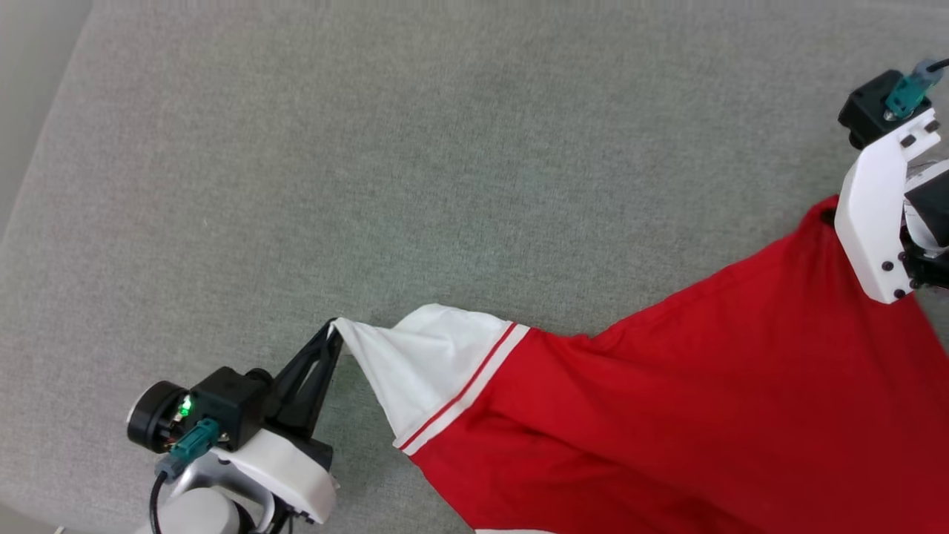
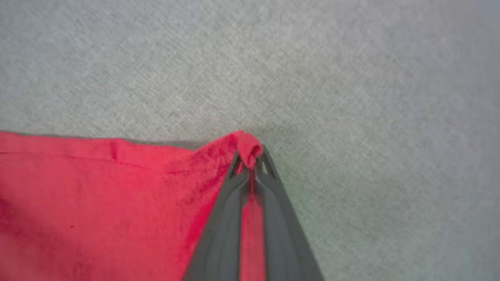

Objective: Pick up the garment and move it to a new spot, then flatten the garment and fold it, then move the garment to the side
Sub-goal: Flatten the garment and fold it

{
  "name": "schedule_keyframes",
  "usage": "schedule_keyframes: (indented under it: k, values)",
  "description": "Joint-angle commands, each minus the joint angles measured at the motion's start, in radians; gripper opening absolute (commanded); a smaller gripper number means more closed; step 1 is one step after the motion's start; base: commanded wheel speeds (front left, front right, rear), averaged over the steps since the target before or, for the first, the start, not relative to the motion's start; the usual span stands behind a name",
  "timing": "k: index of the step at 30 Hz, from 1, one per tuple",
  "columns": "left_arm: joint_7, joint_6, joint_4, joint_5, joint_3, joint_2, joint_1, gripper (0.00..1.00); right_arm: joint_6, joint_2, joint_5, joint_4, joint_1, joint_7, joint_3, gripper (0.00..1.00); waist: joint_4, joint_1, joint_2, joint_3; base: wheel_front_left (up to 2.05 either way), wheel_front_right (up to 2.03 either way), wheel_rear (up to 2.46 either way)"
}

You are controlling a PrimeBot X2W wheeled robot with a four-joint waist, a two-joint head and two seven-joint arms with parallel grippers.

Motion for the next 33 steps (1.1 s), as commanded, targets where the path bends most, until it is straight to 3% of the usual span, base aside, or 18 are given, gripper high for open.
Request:
schedule_keyframes:
  k: [1, 9, 14, 15, 21, 24, 33]
  values:
    - [-0.002, 0.002, 0.0, 0.007, 0.007, 0.012, 0.01, 0.0, -0.001, -0.006, 0.008, -0.011, -0.026, -0.039, 0.008, 0.0, -0.019, -0.0002, 0.0, -0.046, 0.0, 0.0, 0.0]
    - [0.013, 0.018, -0.054, 0.009, 0.044, 0.067, -0.025, 0.0, -0.001, -0.045, 0.076, -0.05, -0.007, -0.242, 0.026, 0.0, -0.069, -0.0002, 0.0, -0.174, 0.0, 0.0, 0.0]
    - [0.035, 0.005, -0.09, 0.012, 0.082, 0.089, -0.119, 0.0, -0.001, -0.061, 0.084, -0.073, -0.021, -0.356, 0.002, 0.0, -0.096, -0.0002, 0.0, -0.211, 0.0, 0.0, 0.0]
    - [0.054, -0.008, -0.099, 0.015, 0.106, 0.087, -0.208, 0.0, -0.001, -0.055, 0.068, -0.076, -0.056, -0.421, -0.034, 0.0, -0.111, -0.0002, 0.0, -0.209, 0.0, 0.0, 0.0]
    - [0.084, -0.05, -0.055, 0.019, 0.15, 0.046, -0.454, 0.0, -0.001, 0.003, -0.021, -0.029, -0.159, -0.531, -0.151, 0.0, -0.133, -0.0002, 0.0, -0.158, 0.0, 0.0, 0.0]
    - [0.087, -0.061, -0.026, 0.011, 0.169, 0.018, -0.547, 0.0, -0.001, 0.035, -0.067, -0.007, -0.205, -0.559, -0.19, 0.0, -0.142, -0.0002, 0.0, -0.133, 0.0, 0.0, 0.0]
    - [0.122, -0.148, 0.173, 0.062, 0.172, -0.079, -0.996, 0.0, -0.001, 0.179, -0.314, 0.133, -0.486, -0.643, -0.333, 0.0, -0.155, -0.0002, 0.0, -0.016, 0.0, 0.0, 0.0]
